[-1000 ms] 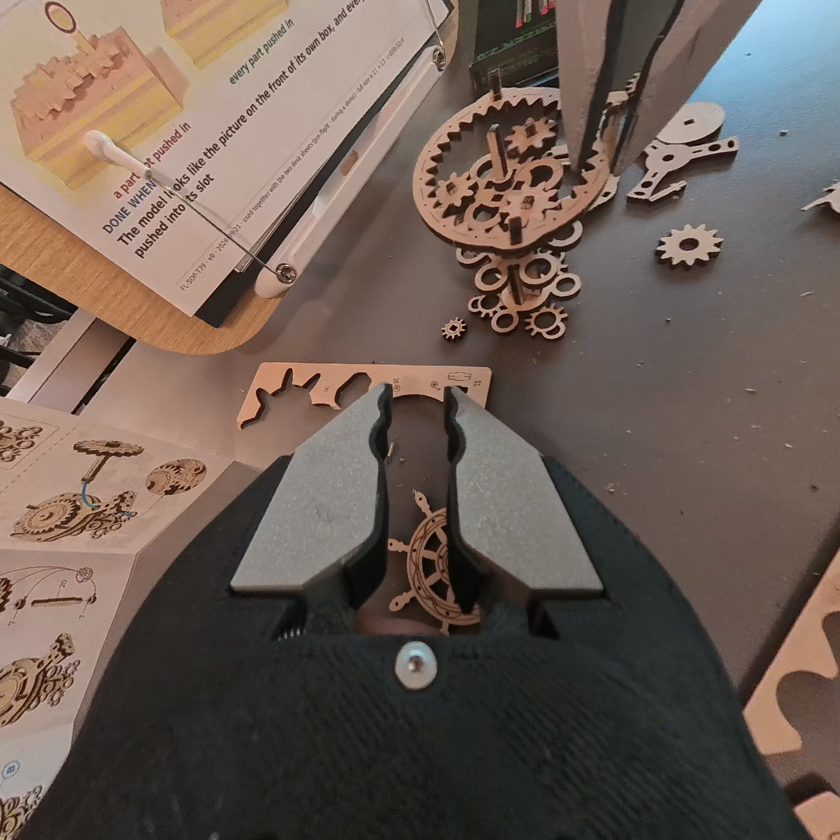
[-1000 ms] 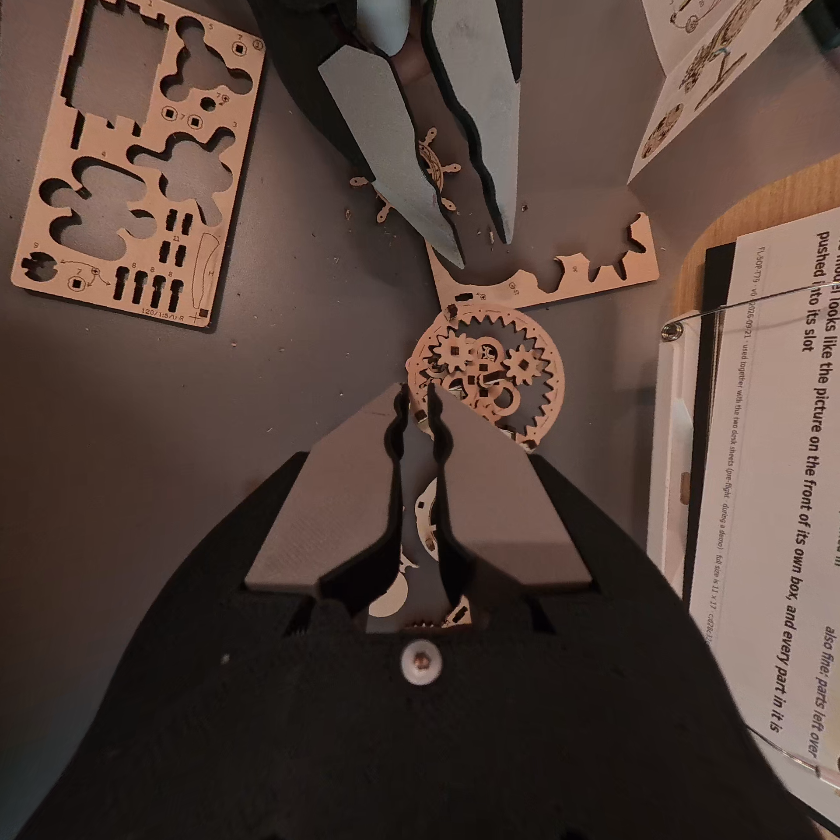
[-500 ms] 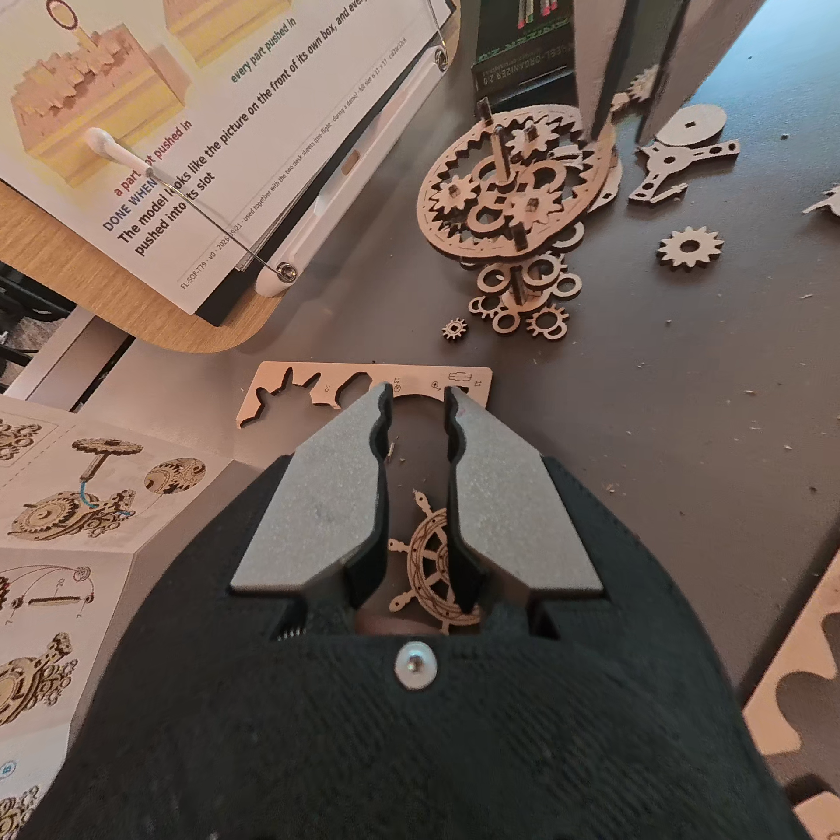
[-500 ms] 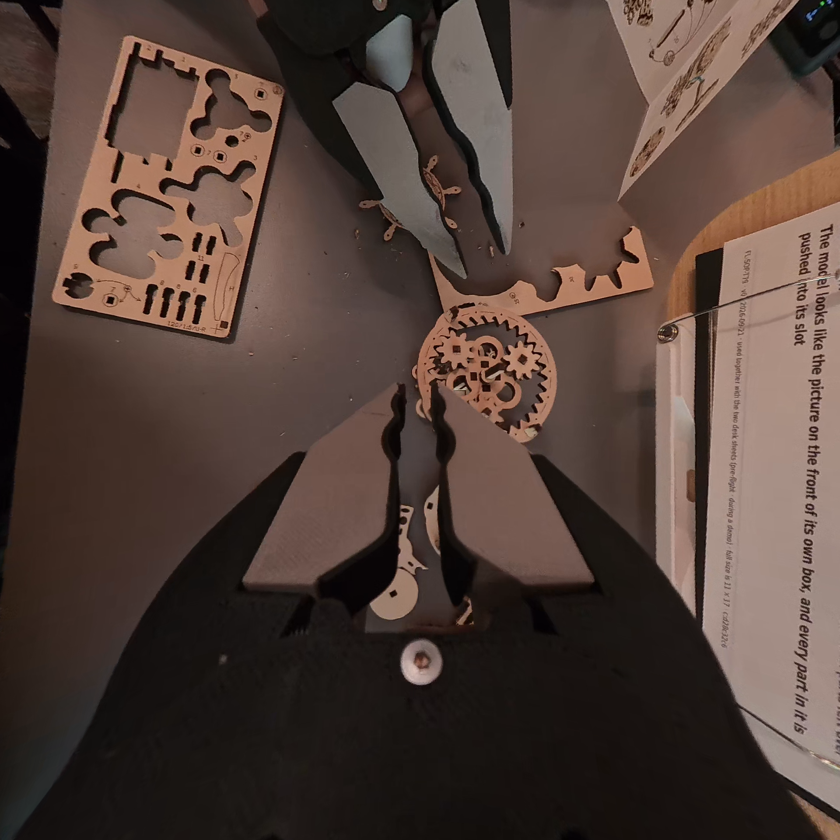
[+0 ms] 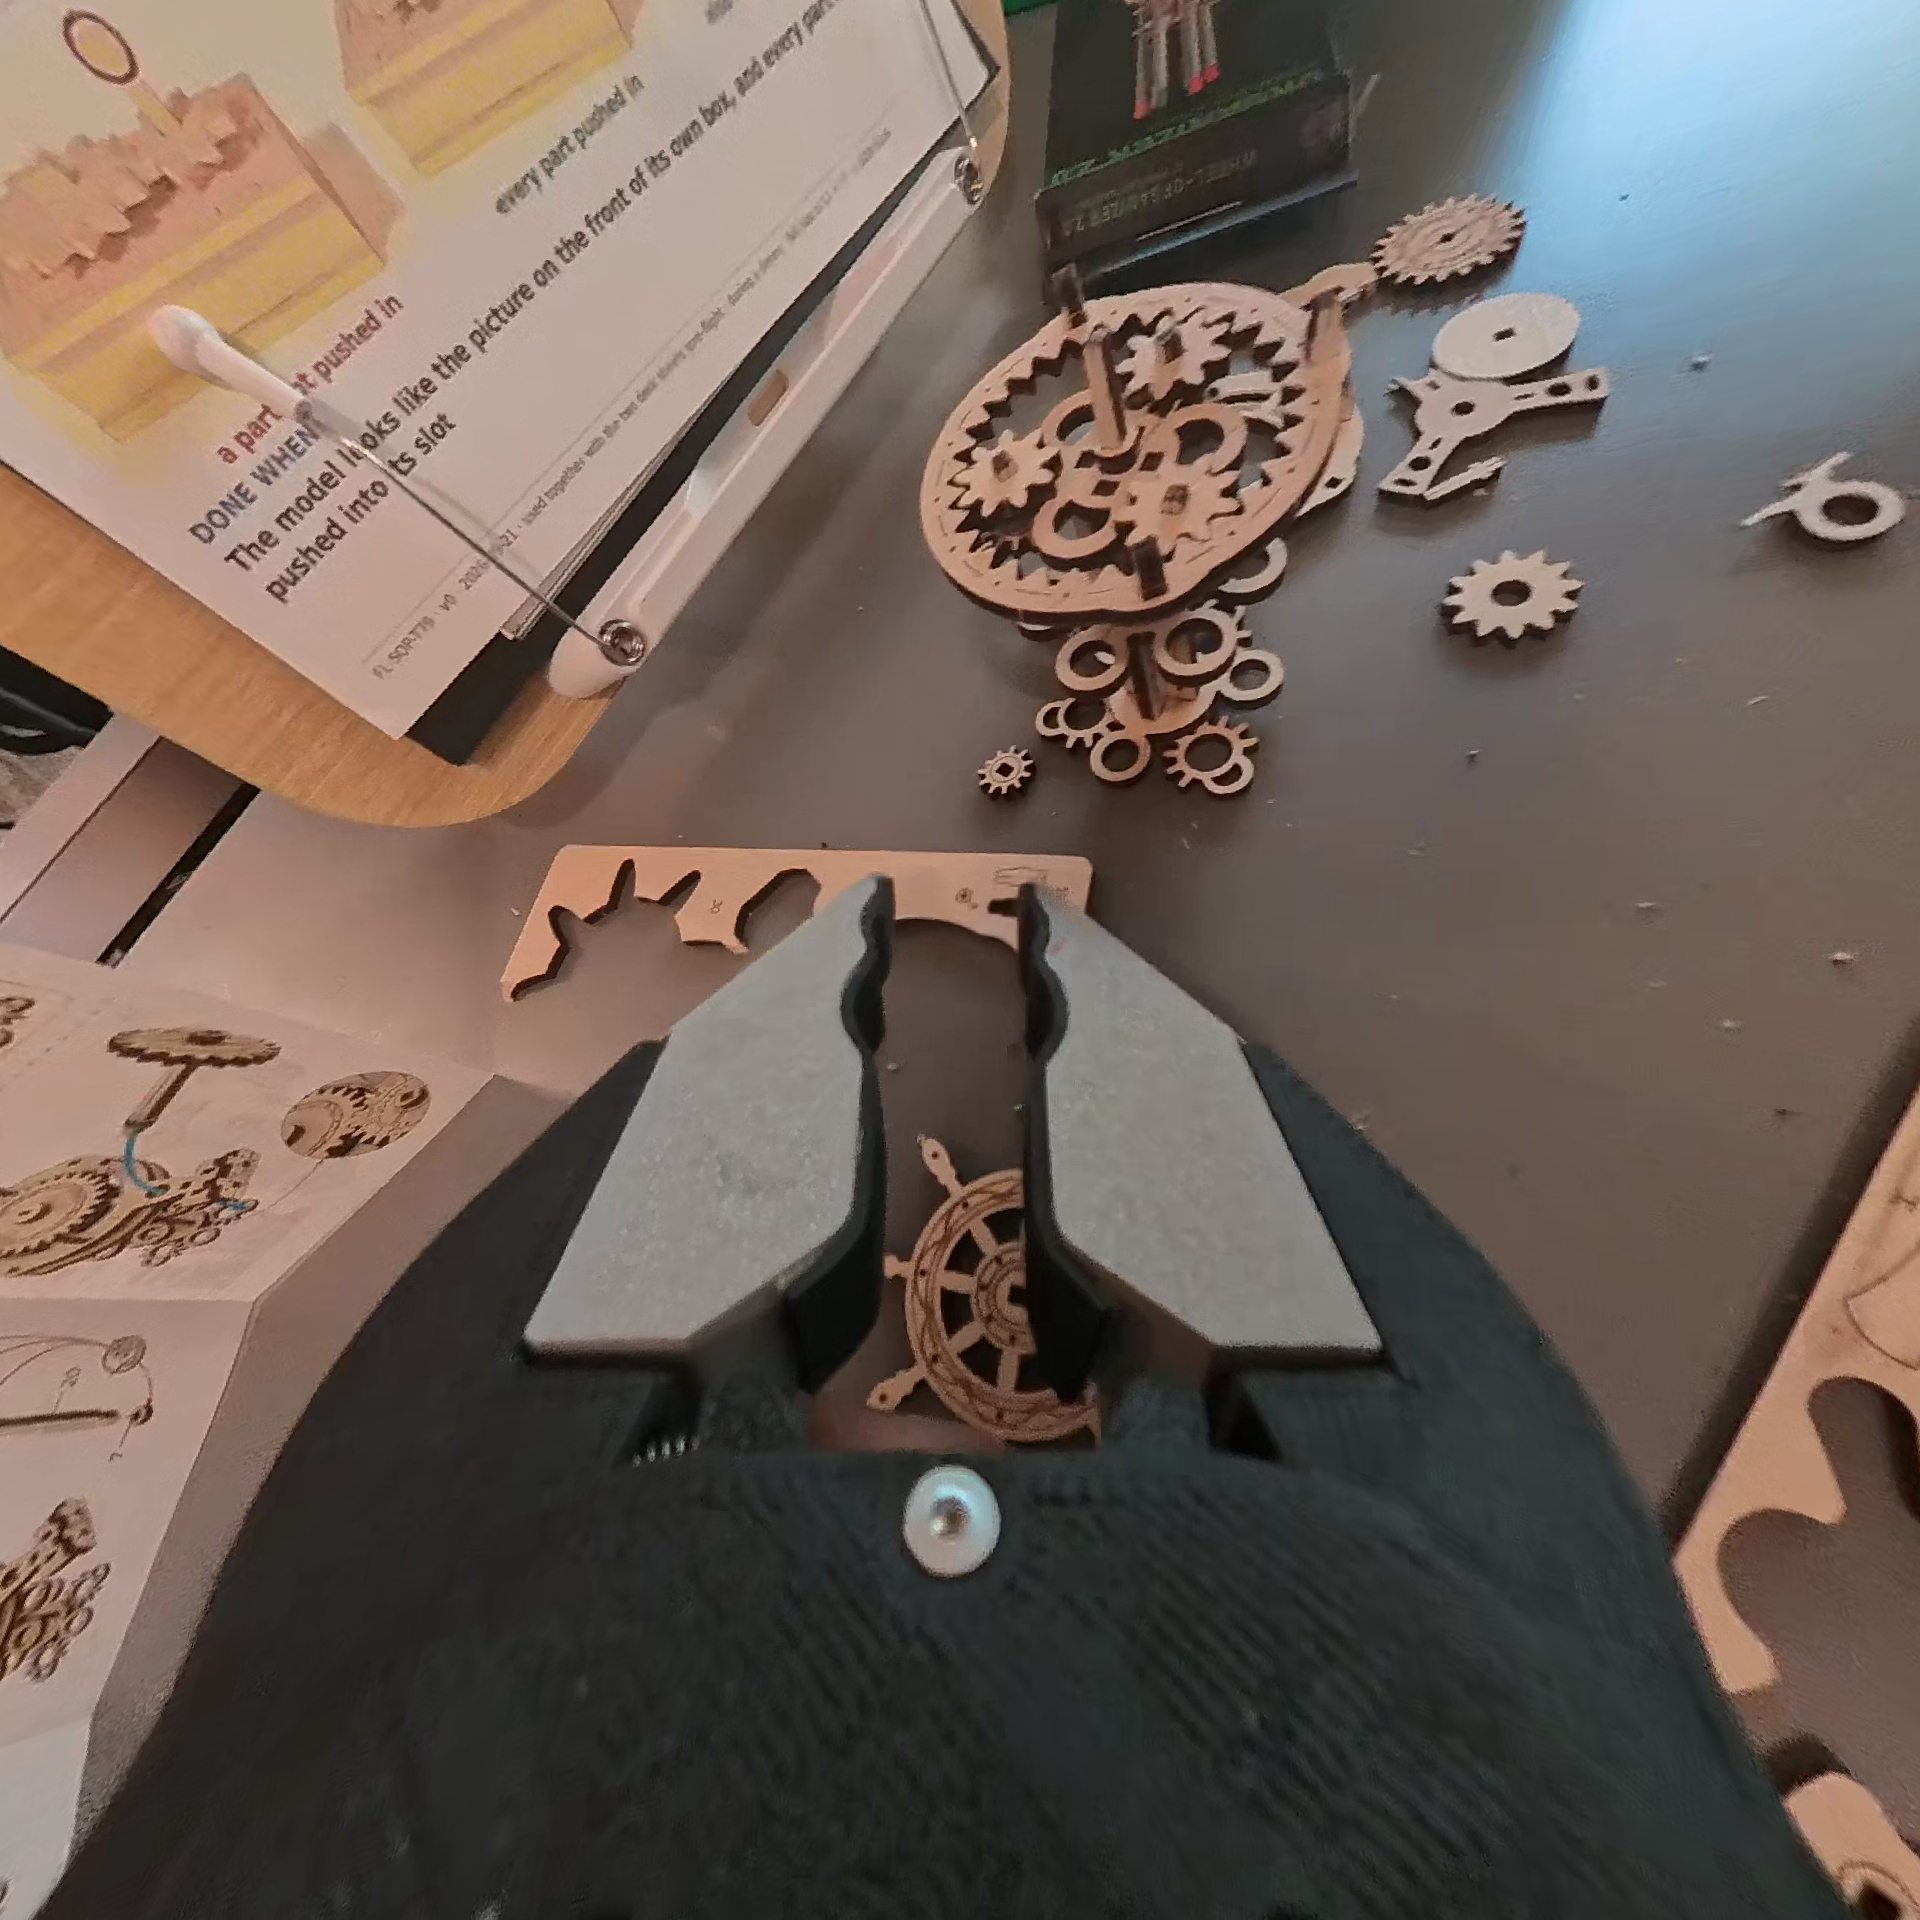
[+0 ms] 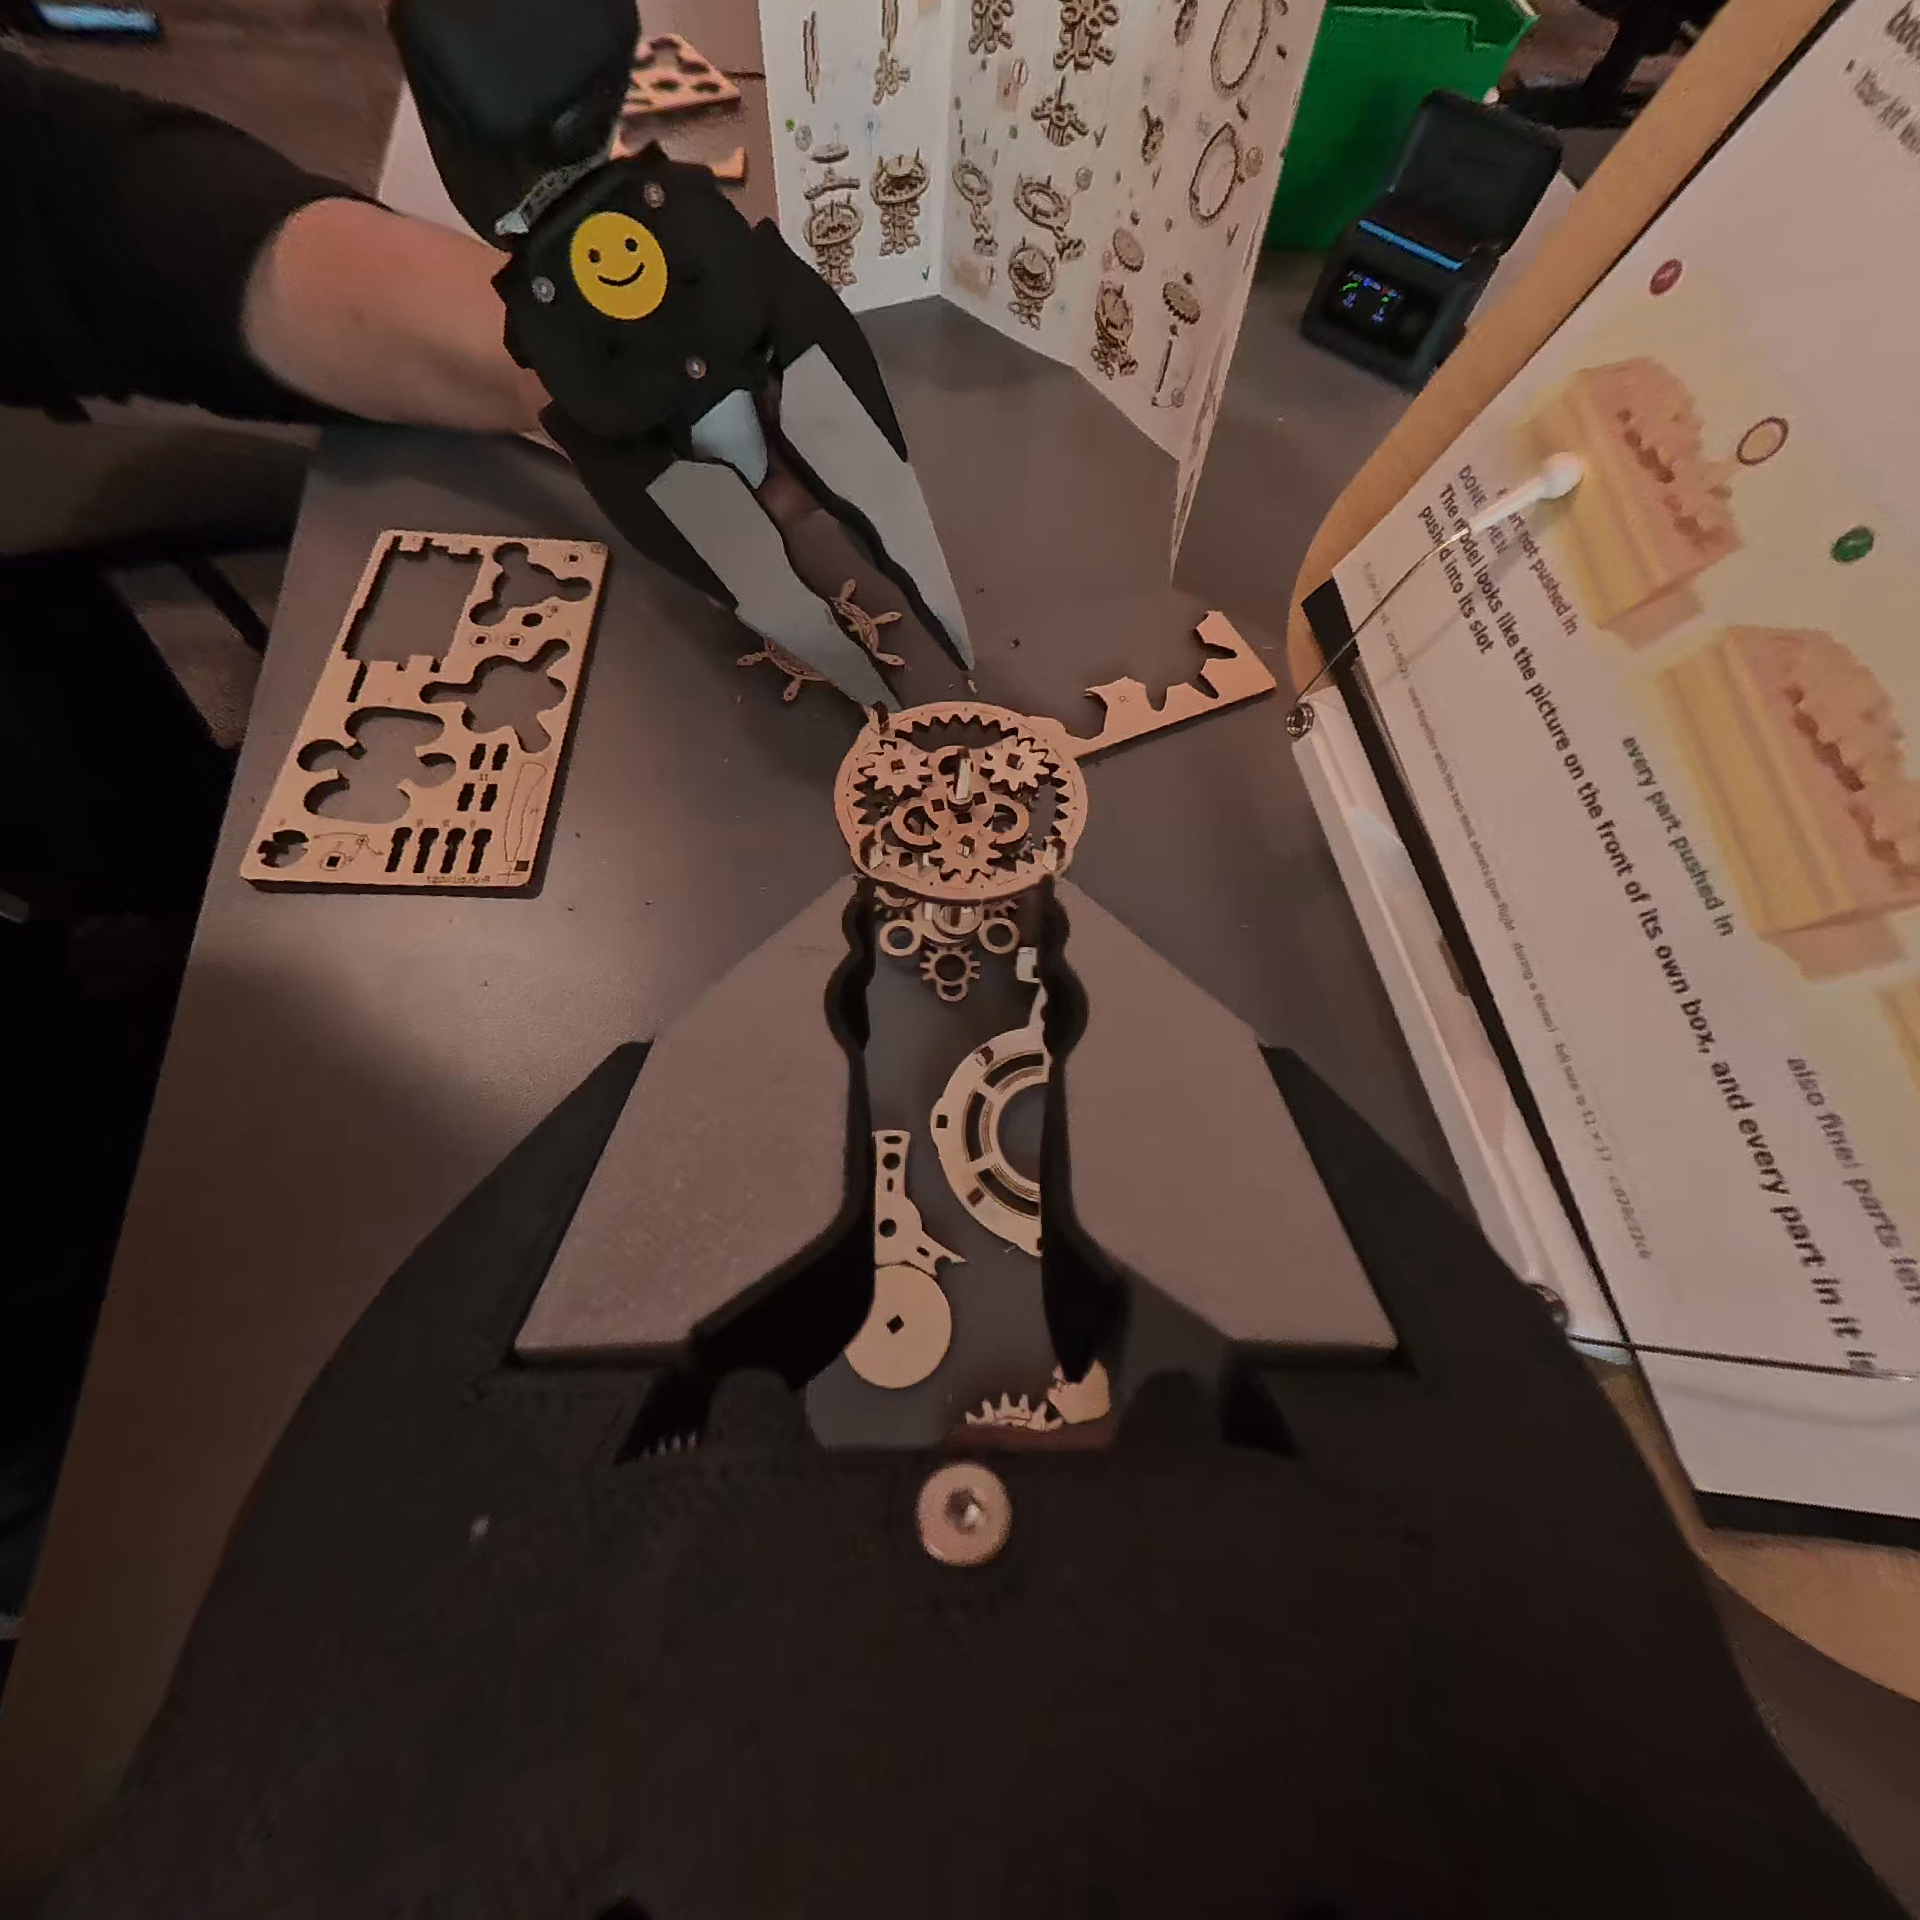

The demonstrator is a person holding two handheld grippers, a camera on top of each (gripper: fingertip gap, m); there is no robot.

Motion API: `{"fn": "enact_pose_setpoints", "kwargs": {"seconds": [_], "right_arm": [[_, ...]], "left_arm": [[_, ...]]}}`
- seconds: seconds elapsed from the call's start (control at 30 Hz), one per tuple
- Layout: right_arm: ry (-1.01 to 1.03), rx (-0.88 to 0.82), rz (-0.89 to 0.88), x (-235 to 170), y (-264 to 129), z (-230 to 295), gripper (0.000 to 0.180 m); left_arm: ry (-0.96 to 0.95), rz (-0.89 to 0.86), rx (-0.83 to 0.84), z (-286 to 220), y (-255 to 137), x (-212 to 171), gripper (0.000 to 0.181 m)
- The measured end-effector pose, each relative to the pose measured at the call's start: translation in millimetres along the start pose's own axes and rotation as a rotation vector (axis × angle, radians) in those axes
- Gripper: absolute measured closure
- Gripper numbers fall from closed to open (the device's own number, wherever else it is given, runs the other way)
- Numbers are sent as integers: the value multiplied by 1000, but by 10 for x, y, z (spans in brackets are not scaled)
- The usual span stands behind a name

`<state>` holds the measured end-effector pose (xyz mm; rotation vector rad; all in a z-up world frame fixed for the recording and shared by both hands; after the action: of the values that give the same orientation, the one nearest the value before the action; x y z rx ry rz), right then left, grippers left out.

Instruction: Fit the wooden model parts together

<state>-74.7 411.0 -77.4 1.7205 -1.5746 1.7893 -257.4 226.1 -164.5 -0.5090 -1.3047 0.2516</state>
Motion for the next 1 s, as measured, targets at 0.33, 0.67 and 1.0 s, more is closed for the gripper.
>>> {"fn": "enact_pose_setpoints", "kwargs": {"seconds": [0.33, 0.67, 1.0], "right_arm": [[33, 46, 35, -131, 288, -43, 152], [27, 86, 87, -197, 420, -33, 153], [52, 101, 39, -169, 439, -71, 157]], "left_arm": [[-53, -46, -57, -87, 15, 118, 158], [-70, -59, -85, -110, -5, 141, 157], [-69, -57, -83, -101, -15, 135, 157]]}}
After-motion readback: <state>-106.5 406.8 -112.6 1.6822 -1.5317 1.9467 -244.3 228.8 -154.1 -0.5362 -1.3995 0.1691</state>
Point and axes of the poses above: each gripper's, where its closed fingertips meet, y out along the fingers, x out of its top, z = x × y across the jaws, the point moved 10 cm from there along -y, back along the fingers, and after that the axes turned 11 degrees about -y, right-handed, at the moved point
